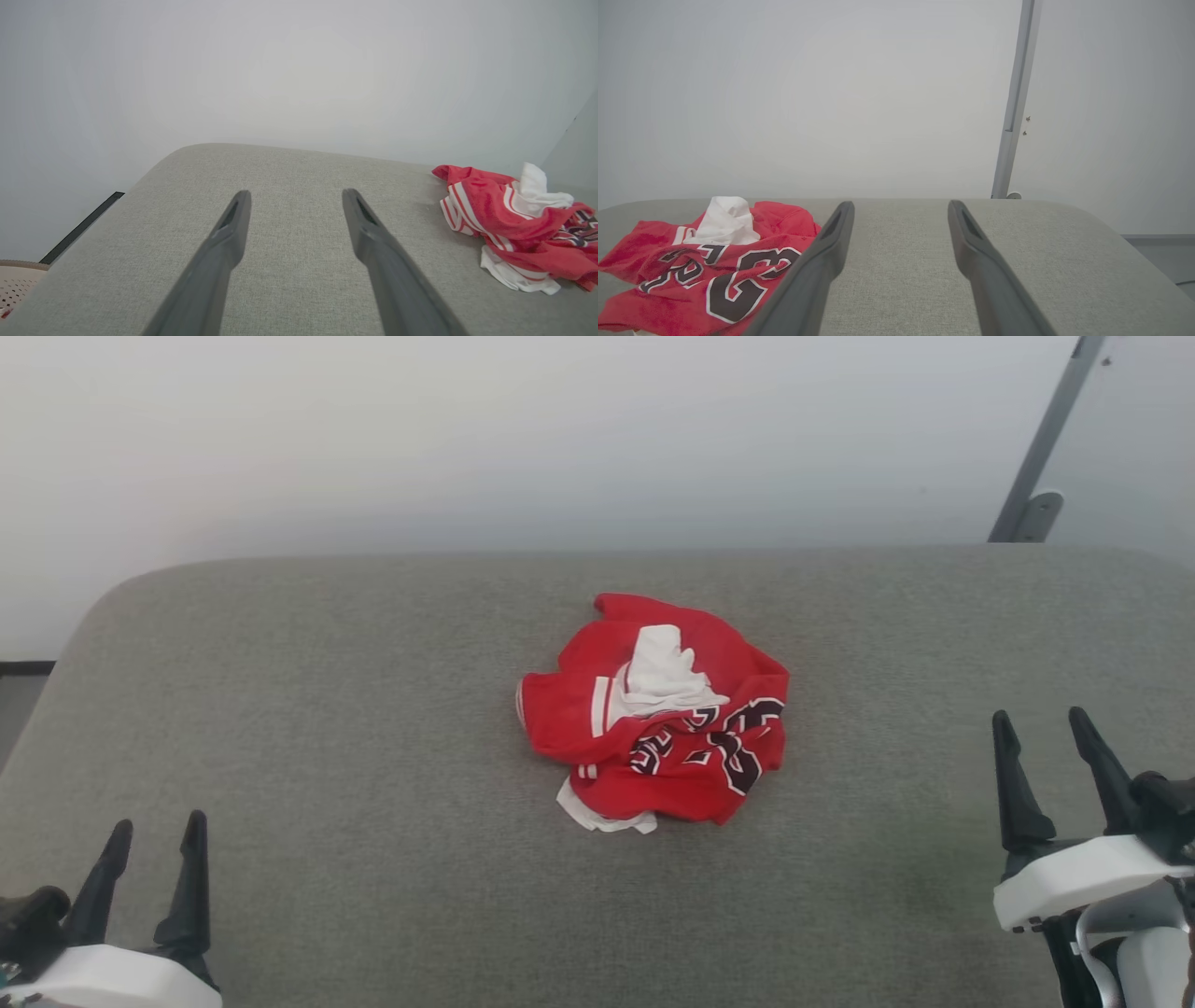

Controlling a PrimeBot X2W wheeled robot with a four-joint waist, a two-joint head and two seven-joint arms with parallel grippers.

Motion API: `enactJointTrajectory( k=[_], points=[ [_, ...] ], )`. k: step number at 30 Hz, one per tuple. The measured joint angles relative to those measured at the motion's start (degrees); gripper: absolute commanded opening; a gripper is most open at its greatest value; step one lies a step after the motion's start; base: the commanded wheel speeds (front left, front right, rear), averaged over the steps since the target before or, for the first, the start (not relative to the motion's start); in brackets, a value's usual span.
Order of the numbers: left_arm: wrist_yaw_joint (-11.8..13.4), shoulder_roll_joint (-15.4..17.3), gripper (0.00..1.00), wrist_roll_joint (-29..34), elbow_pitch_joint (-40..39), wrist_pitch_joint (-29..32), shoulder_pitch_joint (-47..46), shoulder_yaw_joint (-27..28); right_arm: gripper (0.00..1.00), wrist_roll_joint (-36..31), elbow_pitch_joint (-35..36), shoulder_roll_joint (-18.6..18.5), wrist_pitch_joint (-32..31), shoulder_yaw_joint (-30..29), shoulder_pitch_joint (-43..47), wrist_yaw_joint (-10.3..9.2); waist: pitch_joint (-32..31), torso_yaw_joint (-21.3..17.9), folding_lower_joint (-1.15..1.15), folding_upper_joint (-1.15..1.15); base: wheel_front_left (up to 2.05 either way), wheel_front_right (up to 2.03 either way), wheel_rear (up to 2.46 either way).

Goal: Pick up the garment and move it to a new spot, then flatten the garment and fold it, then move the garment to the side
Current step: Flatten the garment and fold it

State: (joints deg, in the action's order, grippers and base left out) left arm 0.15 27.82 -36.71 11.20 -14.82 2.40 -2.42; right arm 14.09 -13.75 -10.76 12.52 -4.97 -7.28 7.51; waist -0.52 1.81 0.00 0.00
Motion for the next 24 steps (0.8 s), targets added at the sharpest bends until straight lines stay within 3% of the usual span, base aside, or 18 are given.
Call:
enactJointTrajectory(
  k=[12,24],
  points=[
    [-0.5,-2.3,1.00,1.2,-1.8,-0.2,-1.3,-2.4,1.00,3.3,-0.6,-2.1,-4.6,6.5,-4.5,-0.01,1.8,4.6,0.00,0.00,0.00,0.00,0.00],
    [-2.5,-5.9,1.00,2.9,-0.3,-0.2,-6.6,-6.4,1.00,8.4,-9.1,-7.8,-13.6,19.1,-18.5,0.00,7.0,12.4,0.00,0.00,0.00,0.00,0.00]
  ],
)
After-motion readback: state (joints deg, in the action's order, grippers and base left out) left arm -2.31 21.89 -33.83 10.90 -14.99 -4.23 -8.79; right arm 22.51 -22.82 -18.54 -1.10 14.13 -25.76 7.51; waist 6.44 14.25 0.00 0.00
